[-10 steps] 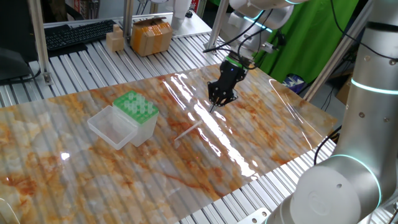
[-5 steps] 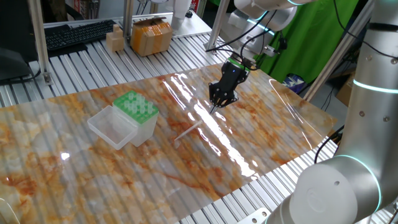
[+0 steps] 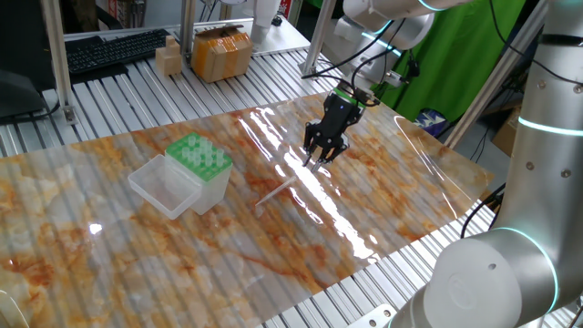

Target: Insert a large pipette tip into the holder for large pipette tips

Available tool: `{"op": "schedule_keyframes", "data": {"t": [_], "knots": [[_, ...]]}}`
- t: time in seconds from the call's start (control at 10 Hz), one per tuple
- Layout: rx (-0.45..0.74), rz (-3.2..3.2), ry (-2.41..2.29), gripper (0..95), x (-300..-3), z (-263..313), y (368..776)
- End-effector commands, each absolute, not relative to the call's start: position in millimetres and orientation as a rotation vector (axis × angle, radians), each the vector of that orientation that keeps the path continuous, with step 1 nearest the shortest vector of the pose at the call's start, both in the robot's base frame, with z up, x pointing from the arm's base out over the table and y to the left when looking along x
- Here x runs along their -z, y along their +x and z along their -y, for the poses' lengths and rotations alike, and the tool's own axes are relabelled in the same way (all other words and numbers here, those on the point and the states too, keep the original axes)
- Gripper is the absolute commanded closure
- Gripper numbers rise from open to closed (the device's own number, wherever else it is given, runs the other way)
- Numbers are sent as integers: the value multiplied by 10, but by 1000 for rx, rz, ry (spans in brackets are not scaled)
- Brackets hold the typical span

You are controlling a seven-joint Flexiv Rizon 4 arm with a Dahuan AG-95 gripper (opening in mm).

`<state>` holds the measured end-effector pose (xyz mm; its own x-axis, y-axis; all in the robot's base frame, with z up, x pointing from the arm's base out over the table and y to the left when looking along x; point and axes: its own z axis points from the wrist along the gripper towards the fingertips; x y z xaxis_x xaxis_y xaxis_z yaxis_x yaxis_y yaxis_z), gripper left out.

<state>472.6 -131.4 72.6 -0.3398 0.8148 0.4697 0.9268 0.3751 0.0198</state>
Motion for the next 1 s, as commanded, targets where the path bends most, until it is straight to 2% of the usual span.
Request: {"op": "schedule_keyframes", "data": {"t": [0.1,0.6,0.7,1.0], "knots": [[399,2252,-1530,760,-730,1310,4725],[398,2237,-1565,760,-653,1301,4731],[399,2232,-1568,570,-642,1301,4732],[405,2226,-1569,570,-649,1259,4772]]}}
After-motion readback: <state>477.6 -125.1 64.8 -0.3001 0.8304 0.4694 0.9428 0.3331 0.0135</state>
